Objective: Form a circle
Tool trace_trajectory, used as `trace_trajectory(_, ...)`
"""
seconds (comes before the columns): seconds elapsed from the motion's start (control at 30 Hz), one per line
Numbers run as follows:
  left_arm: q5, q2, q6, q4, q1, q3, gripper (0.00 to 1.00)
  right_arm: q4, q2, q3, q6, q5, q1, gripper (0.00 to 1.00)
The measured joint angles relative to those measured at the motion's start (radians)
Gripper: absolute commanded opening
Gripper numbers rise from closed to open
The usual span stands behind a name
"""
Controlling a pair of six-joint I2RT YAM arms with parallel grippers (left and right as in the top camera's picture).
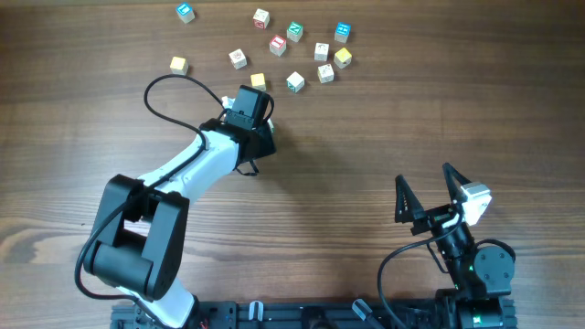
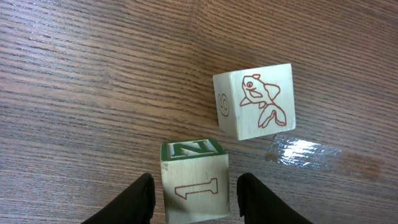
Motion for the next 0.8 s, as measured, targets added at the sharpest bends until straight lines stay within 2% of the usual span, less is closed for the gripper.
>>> trace_trajectory(0.1, 0.000, 0.000, 0.000, -0.001, 0.000, 0.000, 0.36, 0.000, 0.000, 0.000, 0.000, 0.000, 0.000, 1.00)
trace_trajectory(0.5, 0.000, 0.000, 0.000, -0.019, 0.000, 0.000, 0.37, 0.000, 0.000, 0.000, 0.000, 0.000, 0.000, 1.00)
trace_trajectory(0.67, 0.000, 0.000, -0.002, -0.007, 0.000, 0.000, 0.31, 0.000, 0.000, 0.000, 0.000, 0.000, 0.000, 1.00)
trace_trajectory(0.8, 0.000, 0.000, -0.008, -0.004, 0.000, 0.000, 0.32, 0.000, 0.000, 0.000, 0.000, 0.000, 0.000, 1.00)
